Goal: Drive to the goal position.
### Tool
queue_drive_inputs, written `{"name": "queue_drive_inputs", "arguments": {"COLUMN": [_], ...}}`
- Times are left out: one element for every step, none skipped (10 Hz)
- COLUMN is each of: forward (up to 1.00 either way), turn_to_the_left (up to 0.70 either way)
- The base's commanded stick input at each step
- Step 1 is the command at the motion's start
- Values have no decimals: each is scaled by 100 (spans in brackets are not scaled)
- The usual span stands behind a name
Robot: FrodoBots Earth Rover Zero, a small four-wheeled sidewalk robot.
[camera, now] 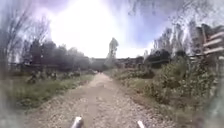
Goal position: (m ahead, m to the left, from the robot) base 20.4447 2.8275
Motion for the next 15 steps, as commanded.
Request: {"name": "queue_drive_inputs", "arguments": {"forward": [70, 70, 70, 70, 70, 70, 70, 70, 70, 70, 70, 70, 70, 70, 70], "turn_to_the_left": [0, 0, 0, -1, -28, -35, 0, 0, 0, 0, 0, 0, 0, 0, 0]}}
